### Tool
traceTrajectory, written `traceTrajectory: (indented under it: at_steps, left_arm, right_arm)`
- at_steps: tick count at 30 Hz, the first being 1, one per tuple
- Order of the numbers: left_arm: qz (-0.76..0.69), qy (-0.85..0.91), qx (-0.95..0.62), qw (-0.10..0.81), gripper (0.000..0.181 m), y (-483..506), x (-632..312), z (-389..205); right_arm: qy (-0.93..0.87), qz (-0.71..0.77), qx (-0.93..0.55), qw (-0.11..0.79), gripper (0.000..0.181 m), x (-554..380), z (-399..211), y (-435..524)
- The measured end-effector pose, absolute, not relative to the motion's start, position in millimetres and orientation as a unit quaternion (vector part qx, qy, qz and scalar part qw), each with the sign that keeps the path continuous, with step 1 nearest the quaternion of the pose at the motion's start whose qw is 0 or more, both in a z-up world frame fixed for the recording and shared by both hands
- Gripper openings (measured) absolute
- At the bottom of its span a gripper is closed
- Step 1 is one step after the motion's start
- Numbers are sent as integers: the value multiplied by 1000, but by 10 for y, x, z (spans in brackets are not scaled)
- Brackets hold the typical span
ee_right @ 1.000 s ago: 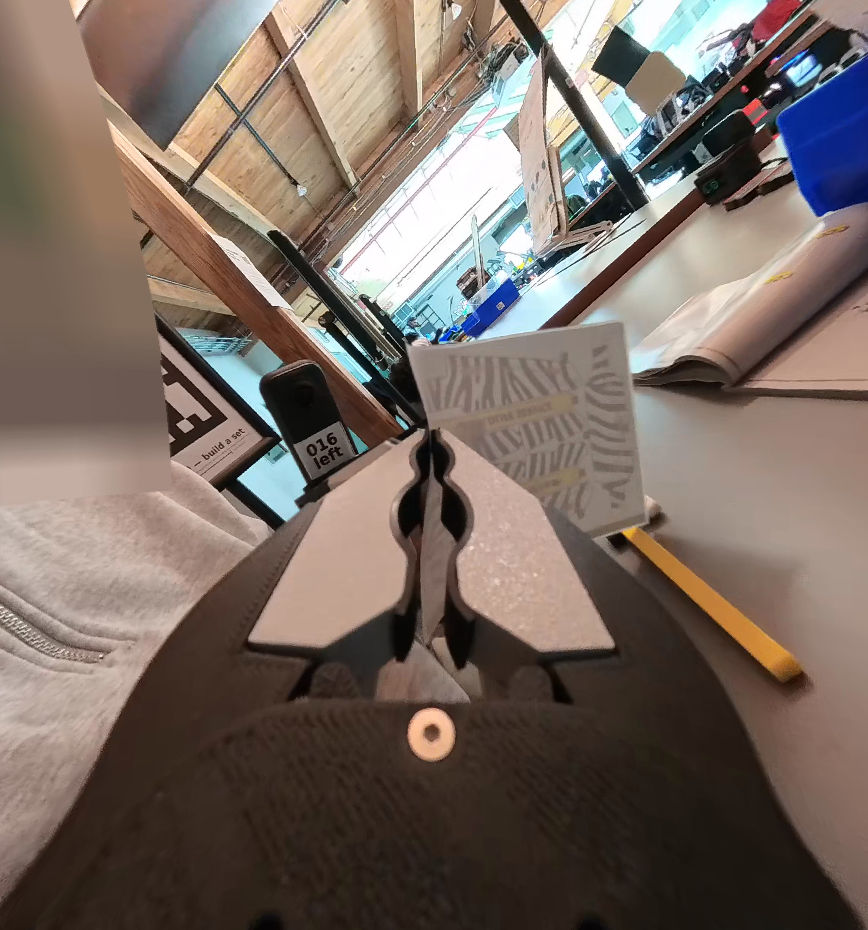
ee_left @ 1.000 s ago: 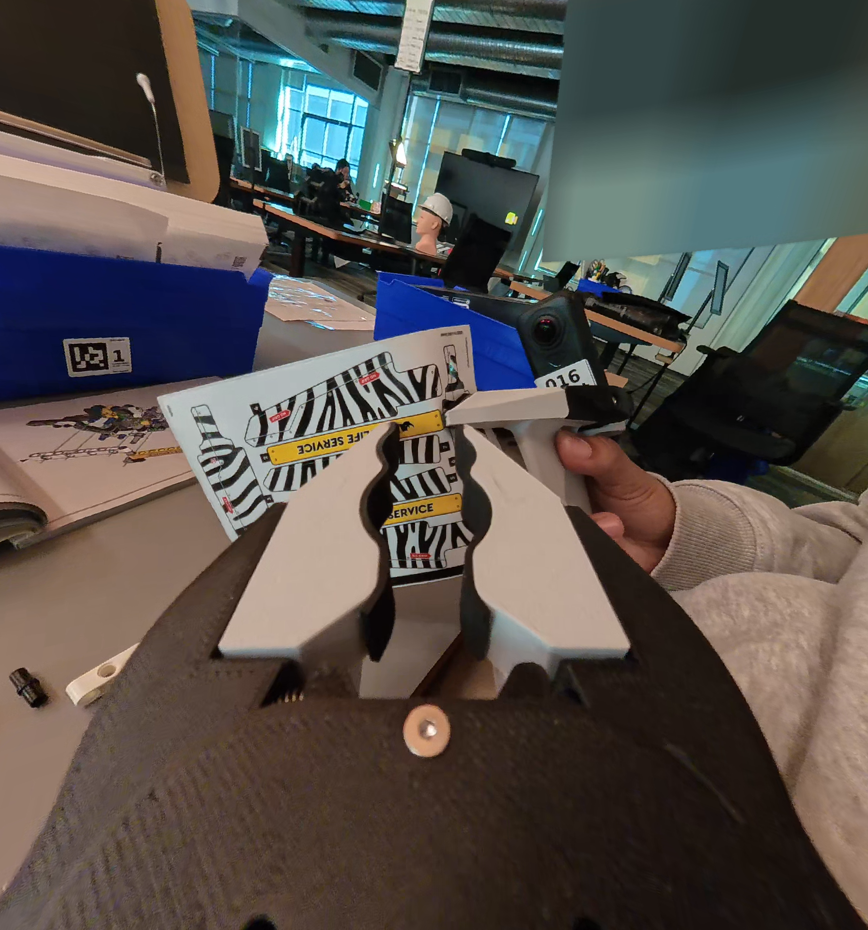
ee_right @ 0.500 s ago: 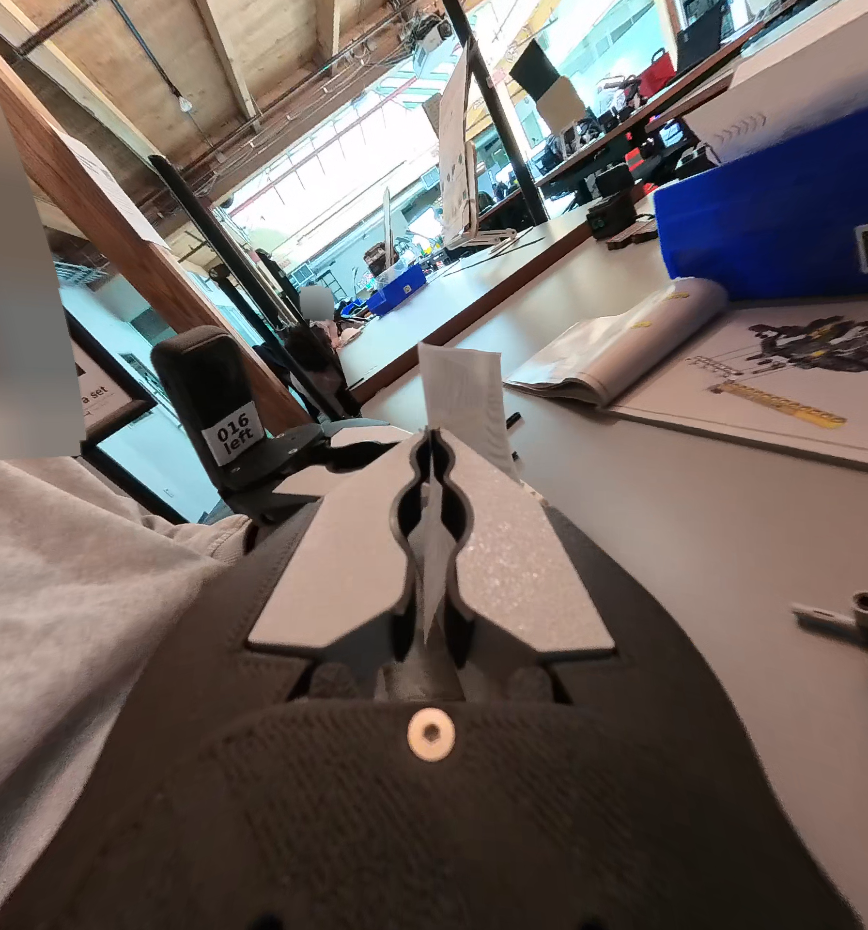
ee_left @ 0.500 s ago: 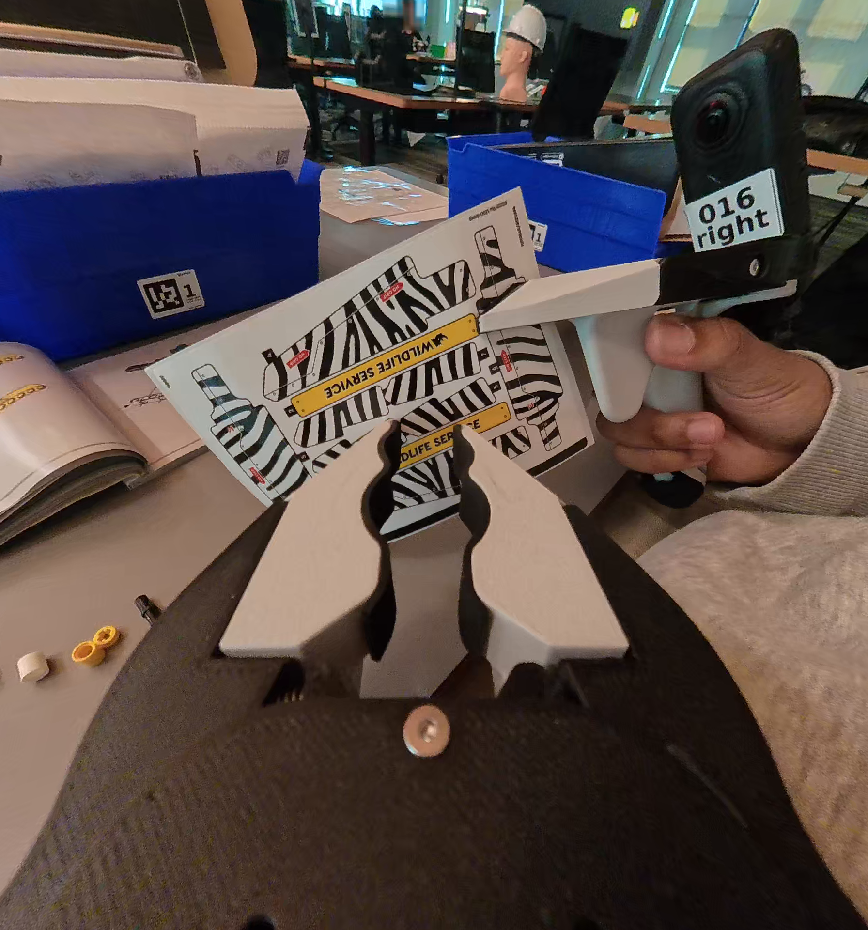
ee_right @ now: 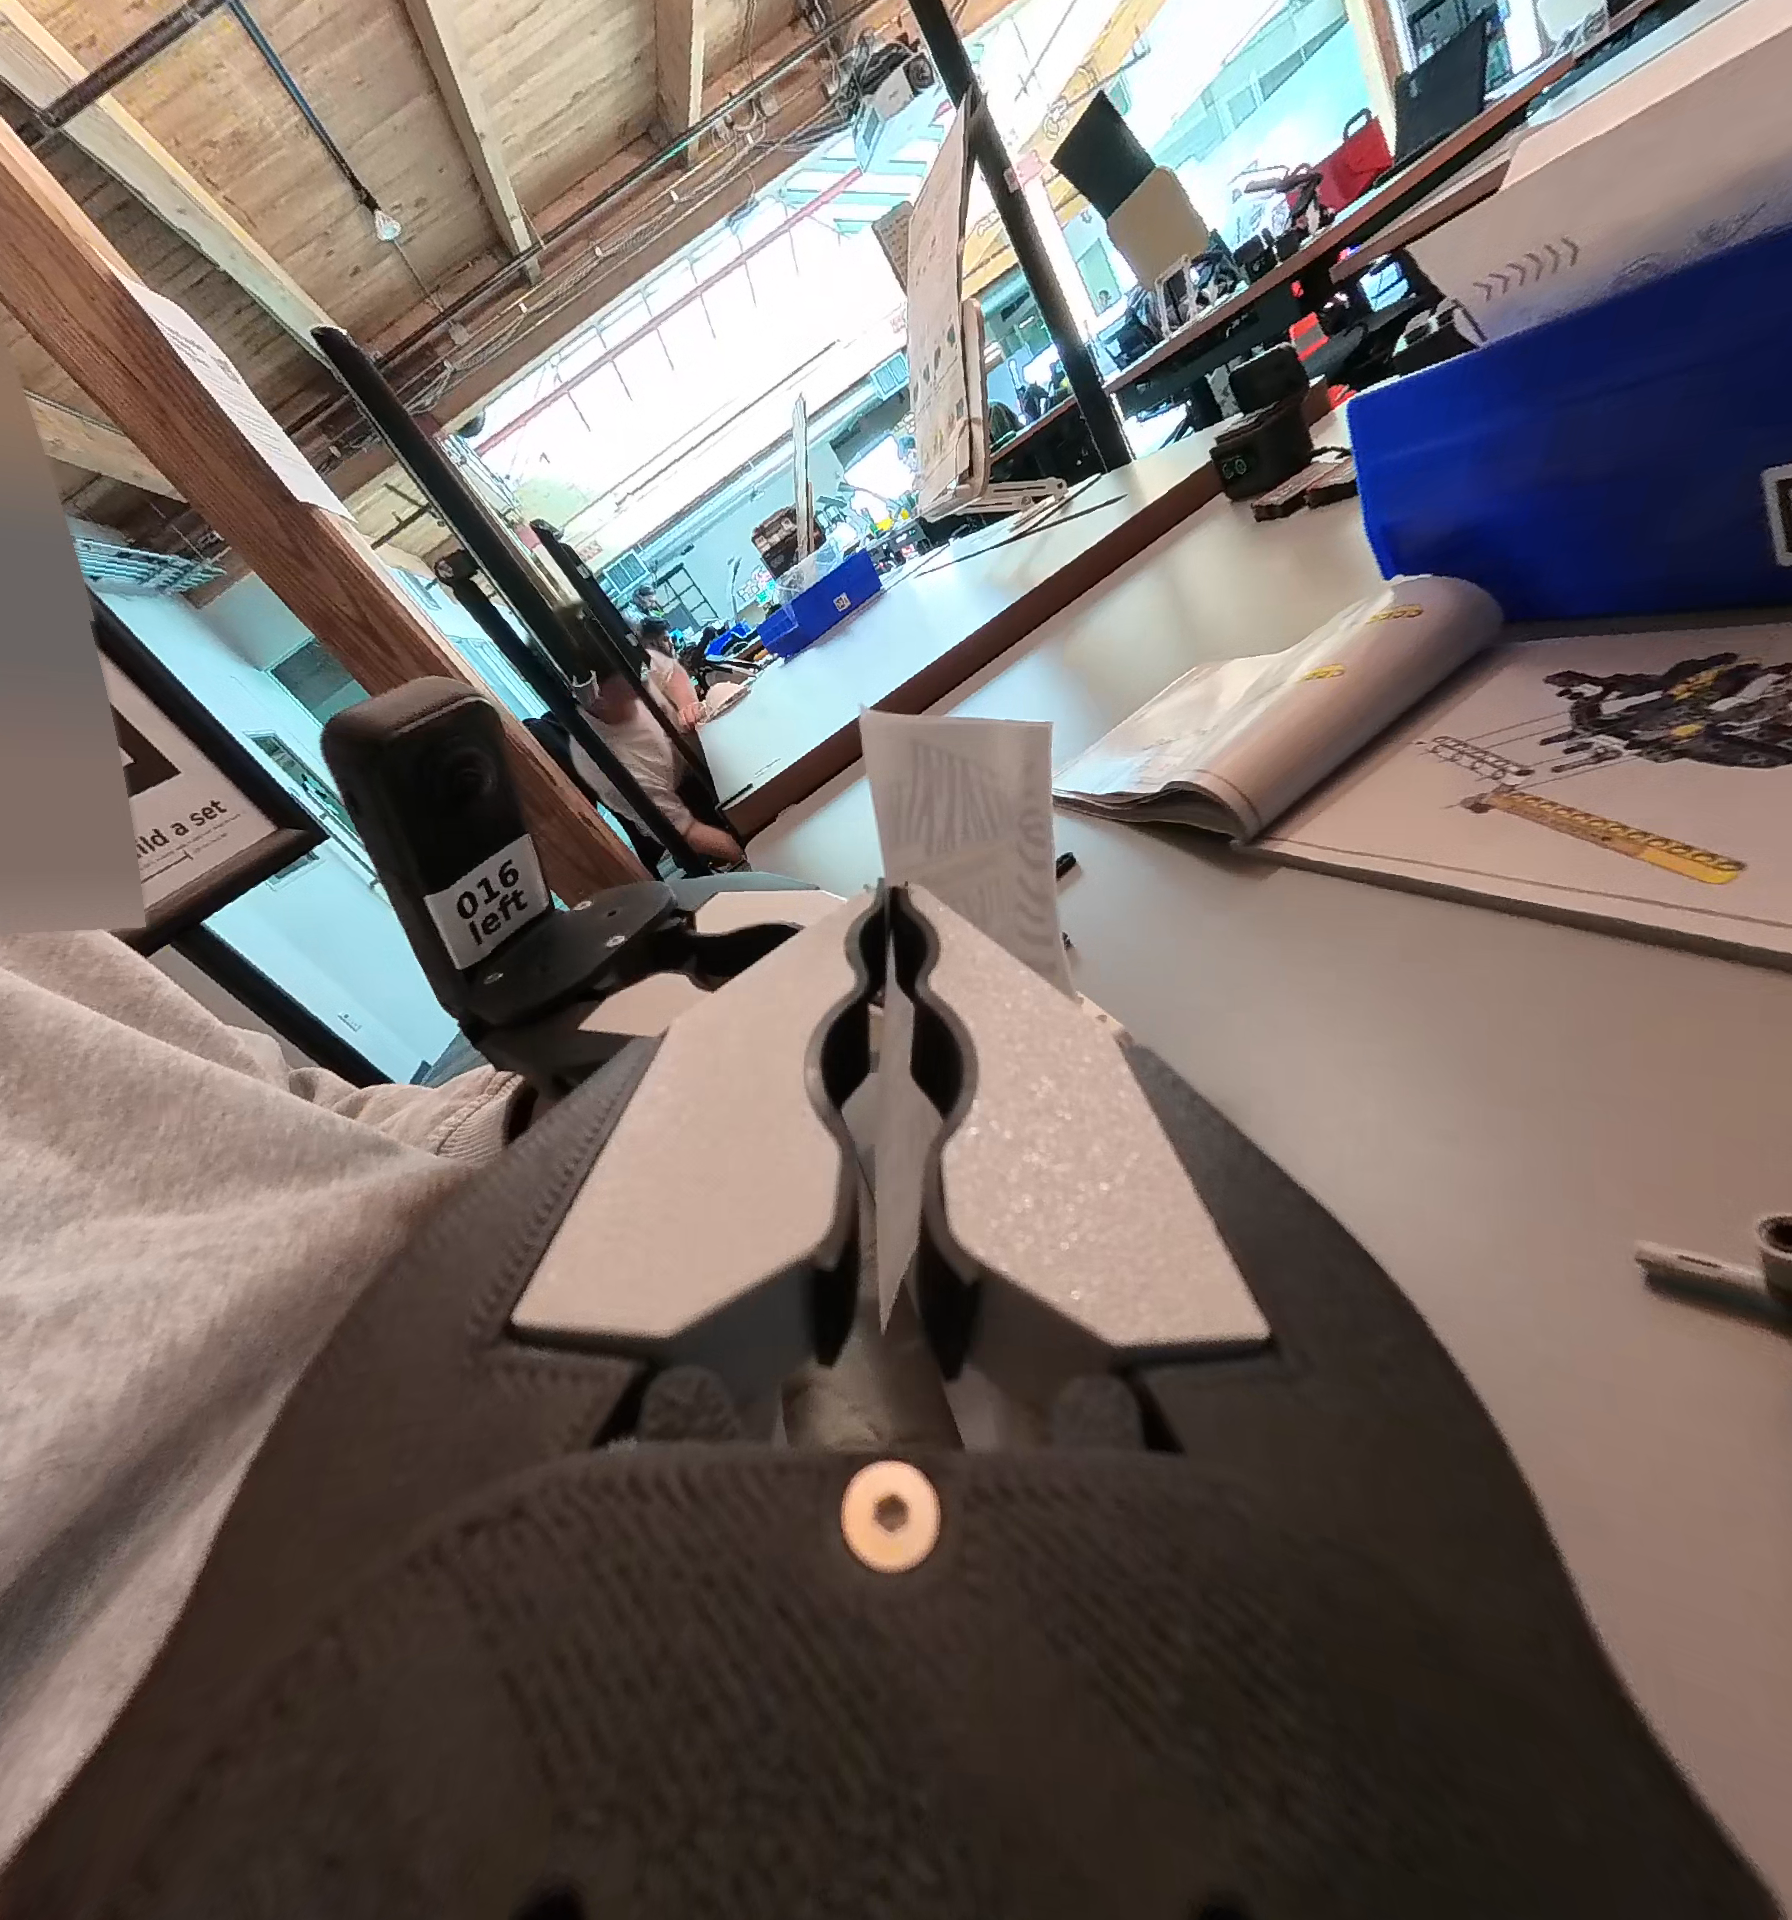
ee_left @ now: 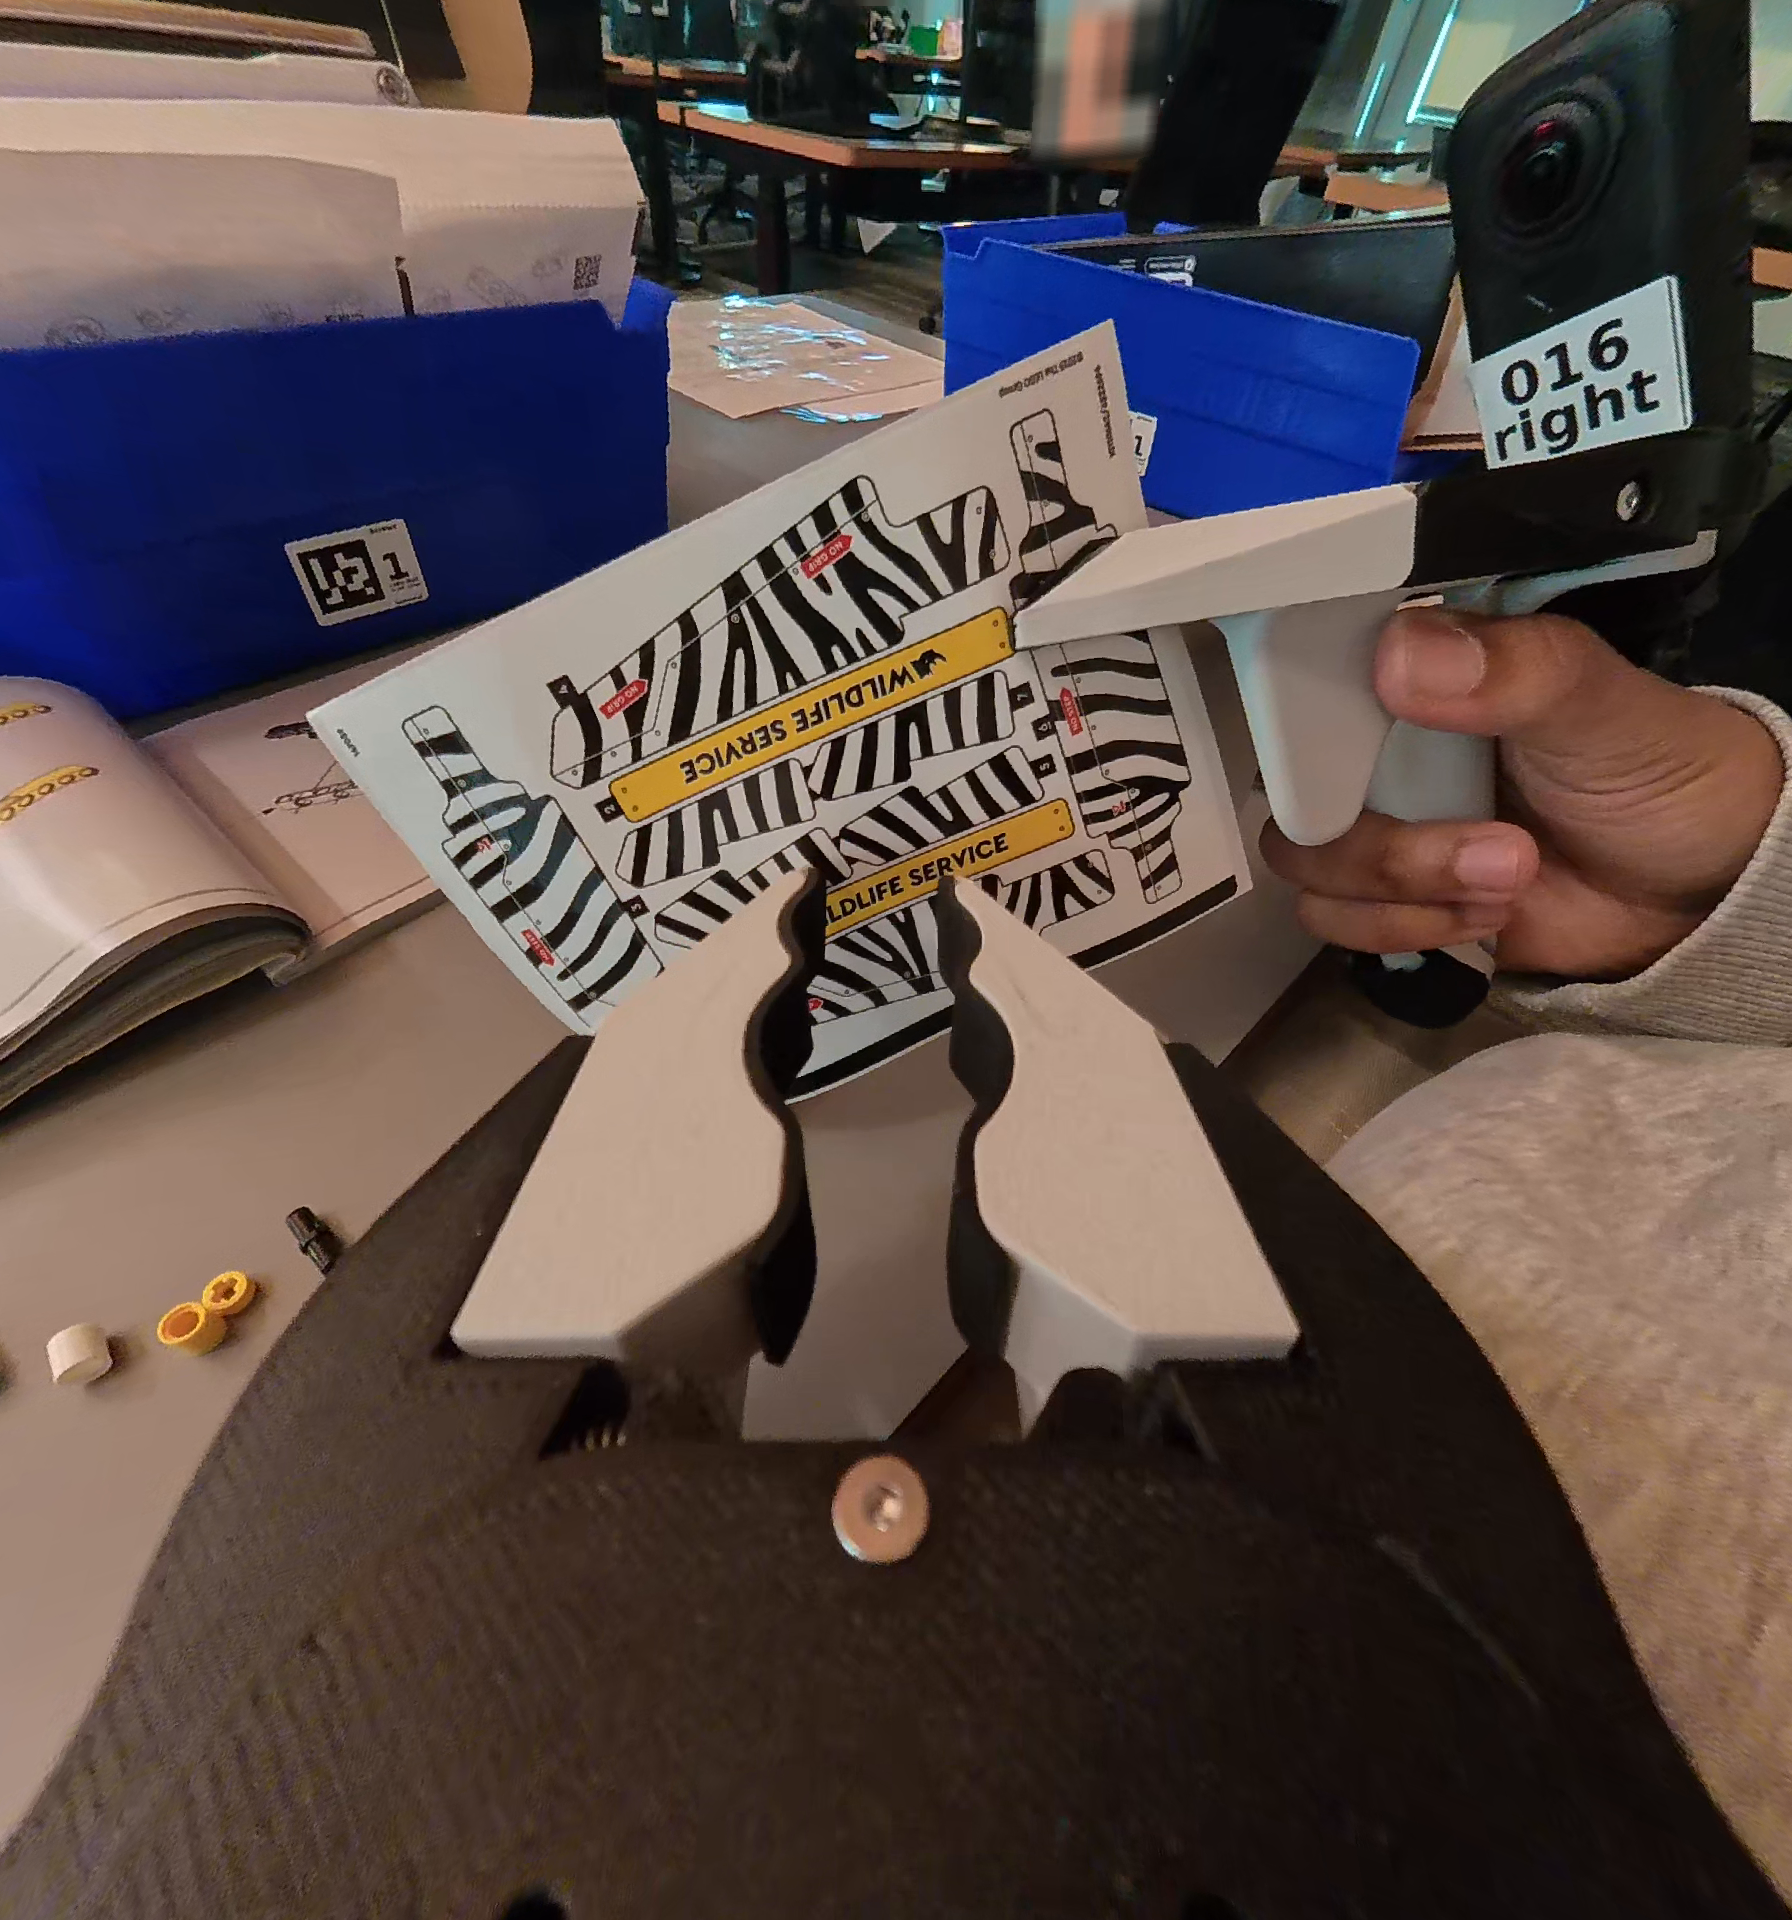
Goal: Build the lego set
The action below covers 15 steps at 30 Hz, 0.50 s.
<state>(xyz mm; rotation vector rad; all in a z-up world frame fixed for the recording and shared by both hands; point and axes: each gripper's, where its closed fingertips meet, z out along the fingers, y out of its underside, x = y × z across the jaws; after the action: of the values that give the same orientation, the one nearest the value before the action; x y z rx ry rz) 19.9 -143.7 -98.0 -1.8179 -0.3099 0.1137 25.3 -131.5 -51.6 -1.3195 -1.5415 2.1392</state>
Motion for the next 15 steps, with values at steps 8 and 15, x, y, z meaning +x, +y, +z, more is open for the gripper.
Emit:
traceTrajectory:
  at_steps: [8,15]
  left_arm:
    - [46,-137,-785,603,19,-1439,190,-988]
    - [-14,-130,-740,660,20,-1435,286,-778]
  right_arm:
    - [-520,721,-448,94,0,243,-538,-1309]
    - [-526,713,-455,87,0,233,-591,-1331]
